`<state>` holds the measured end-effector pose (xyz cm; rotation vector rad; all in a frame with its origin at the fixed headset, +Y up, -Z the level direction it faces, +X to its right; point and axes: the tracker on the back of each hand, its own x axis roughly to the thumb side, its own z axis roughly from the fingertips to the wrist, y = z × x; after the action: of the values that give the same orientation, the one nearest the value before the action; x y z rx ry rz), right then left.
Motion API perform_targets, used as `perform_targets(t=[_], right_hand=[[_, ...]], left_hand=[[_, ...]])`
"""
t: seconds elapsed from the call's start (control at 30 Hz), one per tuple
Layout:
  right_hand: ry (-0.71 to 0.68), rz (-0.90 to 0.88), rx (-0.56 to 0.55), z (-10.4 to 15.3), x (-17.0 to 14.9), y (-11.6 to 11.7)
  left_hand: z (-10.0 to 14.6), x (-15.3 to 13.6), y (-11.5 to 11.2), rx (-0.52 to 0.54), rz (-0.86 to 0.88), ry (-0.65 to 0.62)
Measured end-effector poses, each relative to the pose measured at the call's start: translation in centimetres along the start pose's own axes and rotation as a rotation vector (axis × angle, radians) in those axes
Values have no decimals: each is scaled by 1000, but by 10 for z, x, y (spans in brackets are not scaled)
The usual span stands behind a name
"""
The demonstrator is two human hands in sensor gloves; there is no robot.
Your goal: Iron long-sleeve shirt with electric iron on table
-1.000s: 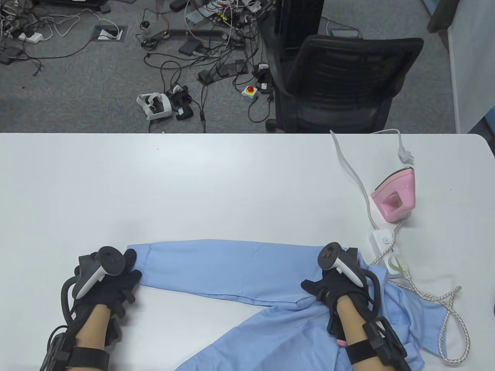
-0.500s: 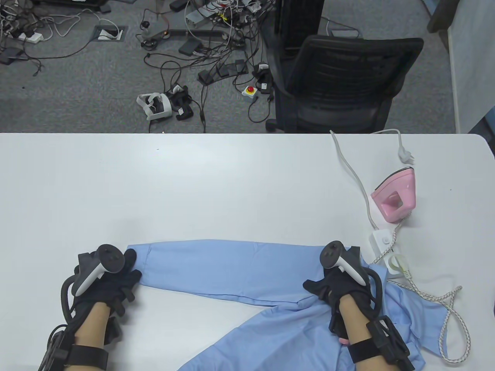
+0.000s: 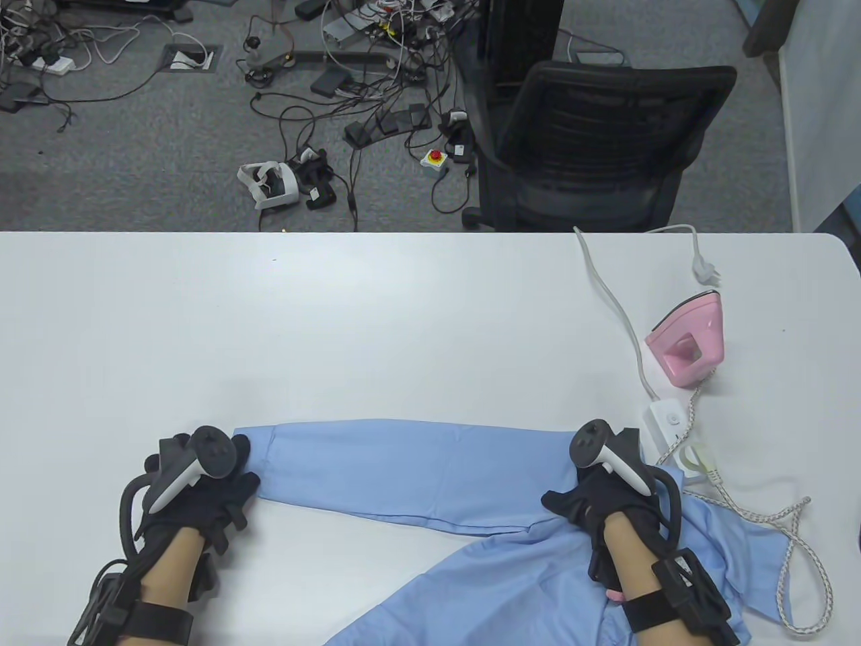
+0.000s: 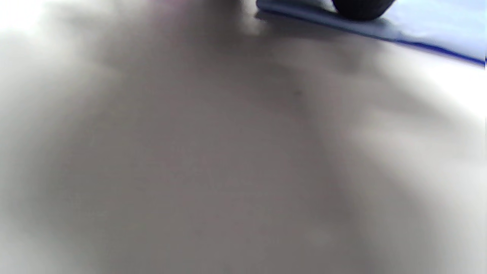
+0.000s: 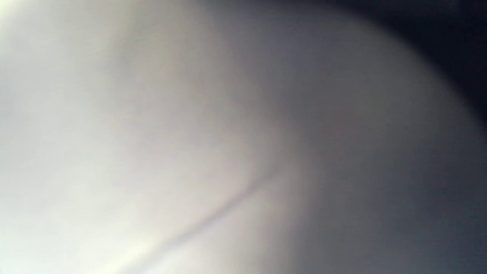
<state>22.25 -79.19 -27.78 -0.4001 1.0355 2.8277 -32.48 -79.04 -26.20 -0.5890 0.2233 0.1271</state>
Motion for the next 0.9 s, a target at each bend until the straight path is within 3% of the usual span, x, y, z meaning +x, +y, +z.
perform_targets(t=[0.17, 0.3, 0.53, 0.63, 0.7, 0.8, 0.9], right_hand=[[4, 33, -26, 1, 0, 1], [-22, 42, -119, 6, 1, 1], [-133, -102, -290, 48, 10, -25], [-148, -103, -419, 74, 16, -41], [-98, -41, -588, 88, 20, -54], [5, 111, -791, 95, 22, -74], [167, 185, -900, 86, 12, -102]], left_hand=[[1, 0, 0, -2, 7, -2], [1, -1, 0, -3, 7, -1], [0, 0, 0, -16, 6, -4], [1, 0, -1, -13, 11, -5], [1, 0, -1, -13, 15, -7], [1, -1, -2, -20, 30, -11], [1, -1, -2, -24, 31, -12]])
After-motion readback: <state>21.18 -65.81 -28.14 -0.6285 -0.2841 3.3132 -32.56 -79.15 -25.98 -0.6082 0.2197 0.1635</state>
